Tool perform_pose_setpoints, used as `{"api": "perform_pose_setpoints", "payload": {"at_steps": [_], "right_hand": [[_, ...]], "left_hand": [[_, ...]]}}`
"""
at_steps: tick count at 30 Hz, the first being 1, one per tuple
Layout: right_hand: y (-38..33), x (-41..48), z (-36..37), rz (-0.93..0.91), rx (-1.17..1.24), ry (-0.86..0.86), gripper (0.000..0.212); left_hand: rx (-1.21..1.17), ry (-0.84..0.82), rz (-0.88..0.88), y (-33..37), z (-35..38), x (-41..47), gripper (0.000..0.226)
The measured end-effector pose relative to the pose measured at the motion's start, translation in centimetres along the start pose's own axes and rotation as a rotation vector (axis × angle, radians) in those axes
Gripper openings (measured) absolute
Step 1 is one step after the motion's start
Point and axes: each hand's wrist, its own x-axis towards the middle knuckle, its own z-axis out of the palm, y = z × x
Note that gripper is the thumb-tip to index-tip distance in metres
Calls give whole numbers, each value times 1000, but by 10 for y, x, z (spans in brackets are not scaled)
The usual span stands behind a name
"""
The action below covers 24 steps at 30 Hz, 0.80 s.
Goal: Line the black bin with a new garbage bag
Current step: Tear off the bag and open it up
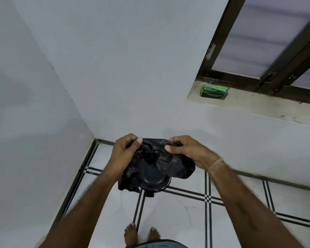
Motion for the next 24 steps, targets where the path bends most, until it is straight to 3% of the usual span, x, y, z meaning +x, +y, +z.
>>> {"api": "perform_pose_setpoints", "payload": {"at_steps": [4,7,10,16,21,24], "right_hand": [[22,-15,15,13,97,118,20],[31,-21,33,-23,105,155,9],[31,-25,47,-23,119,106,15],[46,-37,46,70,196,166,30],[59,-44,60,116,302,217,27],[61,-49,70,154,310,271,13]], "left_hand": [[156,29,-43,-17,-14,-24,25],[80,-150,-148,-16,-9,-43,20],[56,-268,-187,-11,5,-50,22],[16,-49,-148,-16,-2,-59,32],[77,1,-129,-37,-18,-65,34],[196,9,-118,-49,-34,-65,31]]}}
